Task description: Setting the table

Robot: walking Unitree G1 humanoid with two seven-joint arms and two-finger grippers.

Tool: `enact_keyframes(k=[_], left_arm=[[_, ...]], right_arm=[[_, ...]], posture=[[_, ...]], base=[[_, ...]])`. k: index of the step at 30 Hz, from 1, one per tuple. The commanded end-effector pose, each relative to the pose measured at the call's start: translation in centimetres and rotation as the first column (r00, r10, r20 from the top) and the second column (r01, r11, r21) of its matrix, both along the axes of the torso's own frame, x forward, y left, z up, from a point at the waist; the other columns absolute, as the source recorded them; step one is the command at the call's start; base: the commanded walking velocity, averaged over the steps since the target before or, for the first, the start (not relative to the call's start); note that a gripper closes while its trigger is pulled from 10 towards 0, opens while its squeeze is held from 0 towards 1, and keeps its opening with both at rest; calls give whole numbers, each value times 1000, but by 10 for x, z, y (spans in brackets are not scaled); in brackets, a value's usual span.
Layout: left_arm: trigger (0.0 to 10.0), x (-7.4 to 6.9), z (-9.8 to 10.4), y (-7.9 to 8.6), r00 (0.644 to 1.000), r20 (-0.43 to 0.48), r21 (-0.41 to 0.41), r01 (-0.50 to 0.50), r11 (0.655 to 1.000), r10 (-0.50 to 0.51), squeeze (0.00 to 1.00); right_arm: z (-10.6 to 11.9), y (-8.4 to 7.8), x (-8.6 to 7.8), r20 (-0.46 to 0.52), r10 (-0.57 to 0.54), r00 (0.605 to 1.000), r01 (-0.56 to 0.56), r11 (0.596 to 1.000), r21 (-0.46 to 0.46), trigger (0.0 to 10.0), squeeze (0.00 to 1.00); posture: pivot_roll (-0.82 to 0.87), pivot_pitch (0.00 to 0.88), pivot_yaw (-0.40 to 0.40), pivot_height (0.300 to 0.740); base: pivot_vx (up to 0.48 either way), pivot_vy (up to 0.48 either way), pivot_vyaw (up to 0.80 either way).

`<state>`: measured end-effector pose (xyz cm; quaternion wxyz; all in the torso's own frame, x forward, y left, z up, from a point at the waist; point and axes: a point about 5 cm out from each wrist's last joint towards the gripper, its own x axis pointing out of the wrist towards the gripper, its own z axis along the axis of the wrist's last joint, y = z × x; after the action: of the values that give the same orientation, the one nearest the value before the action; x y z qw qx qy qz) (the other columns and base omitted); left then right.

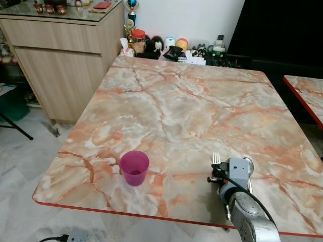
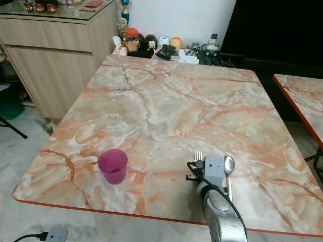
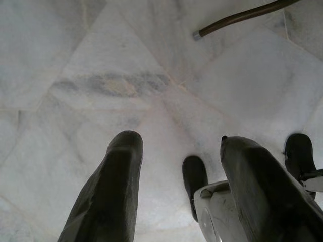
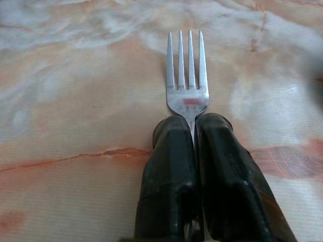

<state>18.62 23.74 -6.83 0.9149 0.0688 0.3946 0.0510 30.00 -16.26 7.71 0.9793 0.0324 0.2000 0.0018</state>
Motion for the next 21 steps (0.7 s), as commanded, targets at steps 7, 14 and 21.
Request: enact_keyframes(k=[7,14,21], left_arm=[[10000,-7,-4,-1,999,-34,-7,6,1000,-6,0],[10000,-8,-5,0,999,-34,-4,5,1000,-5,0],[10000,-9,-5,1,999,-37,-3,3,1000,-3,0]], right_arm=[[-8,0,-2,-43,-4,999,4,1000,3,0,0],[-7,-1,-2,-28,-15,1000,15,1000,6,0,0],[28,-3,9,212,-58,976,56,998,18,10000,0]], posture=[[59,123,-73,740],[60,124,-73,740],[59,125,-69,740]], base=[[0,0,0],[0,0,0],[0,0,0]])
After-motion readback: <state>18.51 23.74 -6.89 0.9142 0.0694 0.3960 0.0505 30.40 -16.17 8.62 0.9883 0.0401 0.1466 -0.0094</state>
